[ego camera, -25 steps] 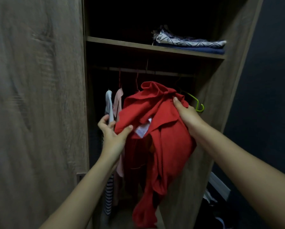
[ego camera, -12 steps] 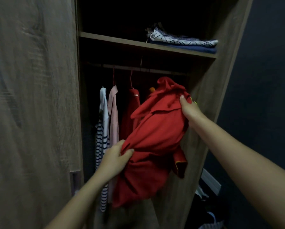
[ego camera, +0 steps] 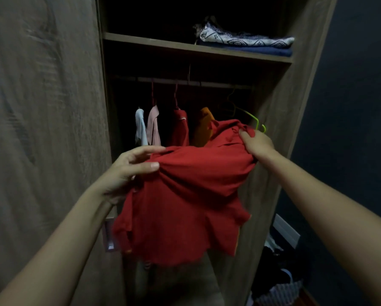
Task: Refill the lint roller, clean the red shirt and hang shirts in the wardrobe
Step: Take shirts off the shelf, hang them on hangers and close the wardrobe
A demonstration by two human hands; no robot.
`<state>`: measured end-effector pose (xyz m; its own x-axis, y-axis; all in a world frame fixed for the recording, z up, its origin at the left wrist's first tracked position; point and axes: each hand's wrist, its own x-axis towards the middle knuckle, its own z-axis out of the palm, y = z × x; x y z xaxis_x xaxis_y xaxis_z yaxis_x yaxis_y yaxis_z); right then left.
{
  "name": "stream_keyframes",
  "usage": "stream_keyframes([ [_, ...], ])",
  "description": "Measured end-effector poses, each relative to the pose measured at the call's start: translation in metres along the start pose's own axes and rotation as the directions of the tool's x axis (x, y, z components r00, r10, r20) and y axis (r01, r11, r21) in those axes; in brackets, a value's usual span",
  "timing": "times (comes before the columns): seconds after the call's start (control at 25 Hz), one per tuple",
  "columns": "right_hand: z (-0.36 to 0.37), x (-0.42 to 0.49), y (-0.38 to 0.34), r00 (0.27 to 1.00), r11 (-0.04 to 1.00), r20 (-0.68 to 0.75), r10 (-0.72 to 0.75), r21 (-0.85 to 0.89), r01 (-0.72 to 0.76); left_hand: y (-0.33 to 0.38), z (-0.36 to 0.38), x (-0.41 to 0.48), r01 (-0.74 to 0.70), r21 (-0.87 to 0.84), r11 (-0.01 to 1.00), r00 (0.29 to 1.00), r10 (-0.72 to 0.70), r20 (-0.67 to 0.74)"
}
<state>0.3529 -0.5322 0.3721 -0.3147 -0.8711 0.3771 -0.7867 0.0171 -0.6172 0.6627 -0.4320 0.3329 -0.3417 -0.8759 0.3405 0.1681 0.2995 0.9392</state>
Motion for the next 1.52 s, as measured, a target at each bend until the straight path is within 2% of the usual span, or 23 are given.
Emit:
stream_keyframes([
  [0.08,0.010,-0.006,0.002,0.998,0.998,0.030,-0.051,0.029,0.051,-0.007,0.009,0.001,0.004,-0.279,0.960,1.000,-0.008,-0.012],
  [0.12,0.015,-0.009,0.003,0.997,0.998,0.047,-0.065,0.031,0.063,-0.009,0.014,0.003,-0.016,-0.348,0.937,1.000,0.013,-0.009],
  [0.32,0.021,-0.017,-0.005,0.991,0.994,0.089,-0.104,0.048,0.100,0.016,0.058,-0.005,-0.218,-0.272,0.937,0.976,0.204,-0.079],
  [0.4,0.019,-0.021,-0.007,0.985,0.984,0.146,-0.087,0.167,0.063,0.021,0.061,-0.001,-0.299,-0.132,0.945,0.954,0.291,-0.075],
  [0.48,0.014,-0.033,-0.013,0.936,0.934,0.337,-0.102,0.356,-0.027,0.019,0.060,0.008,-0.373,0.155,0.915,0.922,0.384,-0.055],
  [0.56,0.011,-0.046,-0.022,0.869,0.914,0.474,-0.143,0.399,-0.068,0.009,0.065,0.021,-0.397,0.423,0.815,0.882,0.466,-0.069],
  [0.64,0.012,-0.058,-0.029,0.860,0.890,0.466,-0.205,0.455,-0.034,-0.005,0.072,0.036,-0.377,0.590,0.714,0.848,0.522,-0.090],
  [0.72,0.014,-0.065,-0.027,0.872,0.837,0.405,-0.275,0.547,0.010,-0.020,0.074,0.051,-0.284,0.681,0.675,0.841,0.517,-0.162],
  [0.8,0.011,-0.078,-0.017,0.842,0.827,0.398,-0.365,0.554,0.097,-0.030,0.076,0.062,-0.180,0.710,0.681,0.845,0.476,-0.242],
  [0.88,0.013,-0.093,-0.003,0.787,0.862,0.447,-0.425,0.465,0.202,-0.032,0.078,0.067,-0.106,0.742,0.662,0.845,0.453,-0.284],
  [0.92,0.015,-0.097,0.004,0.770,0.879,0.449,-0.454,0.365,0.305,-0.031,0.077,0.070,-0.085,0.759,0.646,0.851,0.443,-0.281],
  [0.96,0.019,-0.098,0.010,0.776,0.877,0.412,-0.477,0.280,0.391,-0.029,0.073,0.072,-0.070,0.780,0.621,0.867,0.425,-0.260],
  [1.0,0.021,-0.095,0.015,0.804,0.873,0.347,-0.483,0.256,0.414,-0.027,0.067,0.074,-0.061,0.799,0.598,0.892,0.391,-0.225],
  [1.04,0.019,-0.092,0.017,0.845,0.876,0.277,-0.457,0.304,0.375,-0.026,0.058,0.076,-0.070,0.796,0.601,0.924,0.340,-0.176],
  [1.12,0.010,-0.080,0.015,0.912,0.843,0.207,-0.353,0.493,0.215,-0.027,0.040,0.077,-0.094,0.690,0.718,0.978,0.196,-0.071],
  [1.16,0.004,-0.076,0.011,0.925,0.813,0.205,-0.319,0.561,0.156,-0.028,0.036,0.075,-0.089,0.619,0.780,0.991,0.130,-0.022],
  [1.2,-0.001,-0.072,0.007,0.930,0.804,0.208,-0.304,0.580,0.134,-0.030,0.035,0.073,-0.086,0.594,0.800,0.995,0.097,0.013],
  [1.24,-0.004,-0.068,0.003,0.933,0.817,0.200,-0.300,0.559,0.143,-0.033,0.036,0.072,-0.105,0.620,0.778,0.994,0.107,0.033],
  [1.36,-0.012,-0.054,-0.002,0.938,0.914,0.147,-0.313,0.315,0.255,-0.031,0.044,0.070,-0.202,0.811,0.549,0.963,0.262,0.063],
  [1.44,-0.018,-0.049,-0.005,0.936,0.934,0.132,-0.326,0.196,0.297,-0.025,0.041,0.067,-0.274,0.811,0.516,0.949,0.281,0.142],
  [1.52,-0.020,-0.050,-0.006,0.935,0.935,0.127,-0.330,0.179,0.306,-0.023,0.035,0.061,-0.334,0.793,0.509,0.942,0.208,0.264],
])
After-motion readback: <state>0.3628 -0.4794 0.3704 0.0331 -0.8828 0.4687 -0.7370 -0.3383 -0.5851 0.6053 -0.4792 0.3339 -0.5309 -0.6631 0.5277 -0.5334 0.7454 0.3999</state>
